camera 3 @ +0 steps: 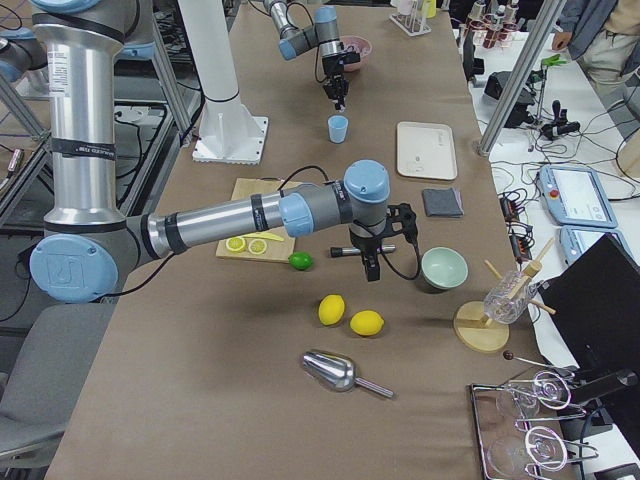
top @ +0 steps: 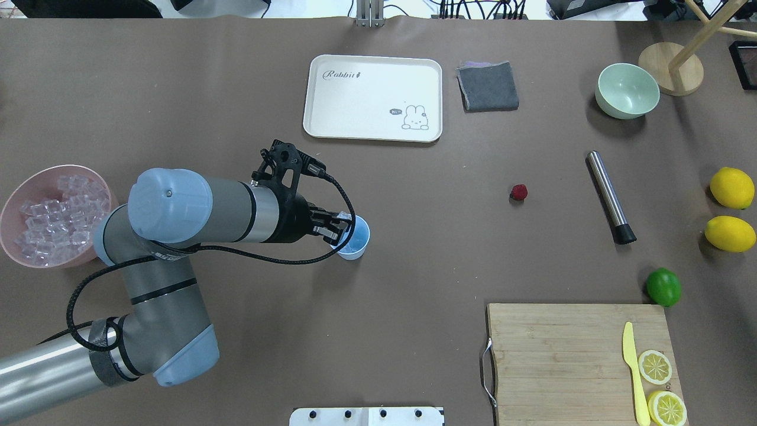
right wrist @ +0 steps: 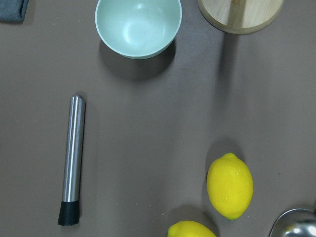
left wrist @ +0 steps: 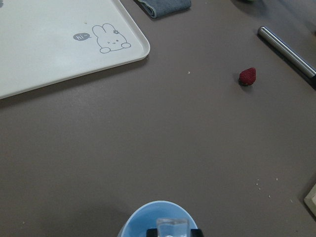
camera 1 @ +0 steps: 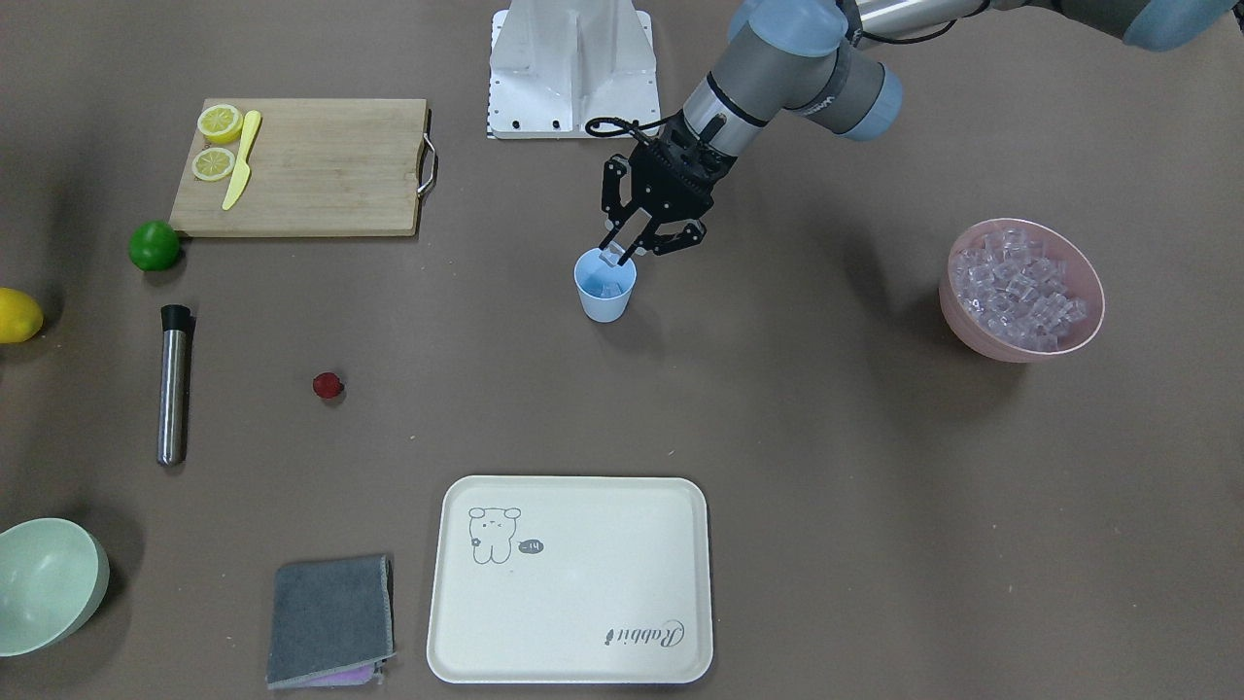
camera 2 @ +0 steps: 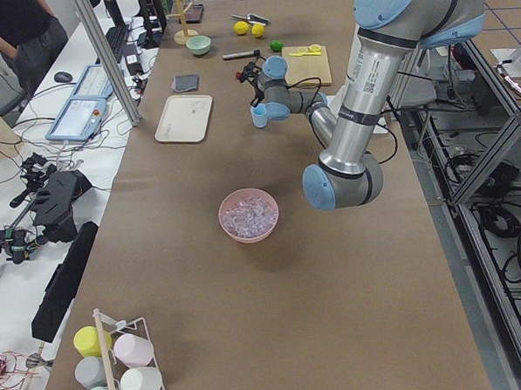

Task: Mash ice and strawberries in cup
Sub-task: 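Open the left gripper to drop the ice cube into the cup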

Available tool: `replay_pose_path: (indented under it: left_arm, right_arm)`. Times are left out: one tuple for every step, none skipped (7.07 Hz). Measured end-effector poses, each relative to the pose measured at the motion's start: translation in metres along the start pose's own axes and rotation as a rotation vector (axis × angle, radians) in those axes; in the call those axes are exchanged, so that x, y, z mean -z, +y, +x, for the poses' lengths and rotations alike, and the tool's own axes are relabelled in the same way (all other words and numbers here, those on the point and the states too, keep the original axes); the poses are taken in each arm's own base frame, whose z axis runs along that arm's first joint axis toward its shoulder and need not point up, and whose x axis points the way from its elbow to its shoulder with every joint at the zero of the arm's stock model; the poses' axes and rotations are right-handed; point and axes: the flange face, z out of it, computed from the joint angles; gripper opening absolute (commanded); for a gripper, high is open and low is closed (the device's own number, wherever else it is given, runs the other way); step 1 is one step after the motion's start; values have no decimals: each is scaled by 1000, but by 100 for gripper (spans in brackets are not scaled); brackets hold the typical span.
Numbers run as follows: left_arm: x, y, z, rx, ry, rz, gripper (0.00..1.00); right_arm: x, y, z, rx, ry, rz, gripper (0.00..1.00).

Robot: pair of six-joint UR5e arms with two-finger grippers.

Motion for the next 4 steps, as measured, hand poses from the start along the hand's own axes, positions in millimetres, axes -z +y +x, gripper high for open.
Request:
replay_pose_path:
  left_arm:
    - [-3,4,3,1,-3,0,0]
    - [-7,9,7,-1,-8,3,23]
    - [-11,13,9,-4,-12,3,72]
    - [-12,14,10,-8,-15,2,97]
  right_arm:
    - [0,1,0,0,0,-1,100]
    - [0,1,1,-1,1,-1,100]
    - [0,1,1,-1,1,-1,100]
    - [-1,2,1,-2,1,-2,100]
